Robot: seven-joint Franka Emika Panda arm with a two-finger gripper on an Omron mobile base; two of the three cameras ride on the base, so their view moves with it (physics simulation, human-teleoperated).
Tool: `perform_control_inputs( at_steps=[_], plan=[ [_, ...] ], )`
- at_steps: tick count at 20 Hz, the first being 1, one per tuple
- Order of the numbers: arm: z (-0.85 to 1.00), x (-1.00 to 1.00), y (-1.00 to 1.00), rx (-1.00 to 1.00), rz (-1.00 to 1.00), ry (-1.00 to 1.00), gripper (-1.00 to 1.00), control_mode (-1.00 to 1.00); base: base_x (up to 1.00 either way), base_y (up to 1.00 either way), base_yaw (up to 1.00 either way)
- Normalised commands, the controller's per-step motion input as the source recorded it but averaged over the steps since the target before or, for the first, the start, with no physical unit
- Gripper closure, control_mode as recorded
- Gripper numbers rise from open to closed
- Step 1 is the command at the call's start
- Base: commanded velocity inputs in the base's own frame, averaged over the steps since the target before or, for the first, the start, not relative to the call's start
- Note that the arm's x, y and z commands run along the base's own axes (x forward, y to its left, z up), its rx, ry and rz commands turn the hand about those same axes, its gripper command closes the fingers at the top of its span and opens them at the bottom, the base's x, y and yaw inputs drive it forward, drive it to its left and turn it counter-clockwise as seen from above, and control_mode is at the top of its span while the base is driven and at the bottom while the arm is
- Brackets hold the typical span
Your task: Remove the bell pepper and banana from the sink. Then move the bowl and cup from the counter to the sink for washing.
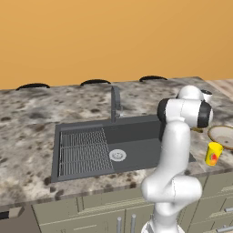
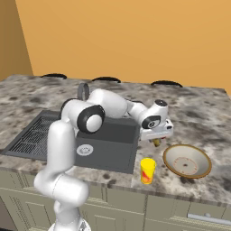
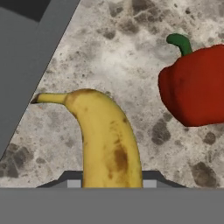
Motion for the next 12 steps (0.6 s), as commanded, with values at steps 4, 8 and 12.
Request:
perform_control_inputs(
  at_steps=[4, 8, 12],
  plan=[
    [-0.18, 0.21, -0.16, 0.0, 0.06, 0.08, 1.0, -1.0, 0.0, 0.0, 0.0],
    [-0.19, 0.13, -0.22, 0.01, 0.03, 0.02, 1.0, -1.0, 0.0, 0.0, 0.0],
    [-0.2, 0.03, -0.21, 0.04, 0.01, 0.0, 1.0, -1.0, 0.0, 0.0, 0.0]
  ],
)
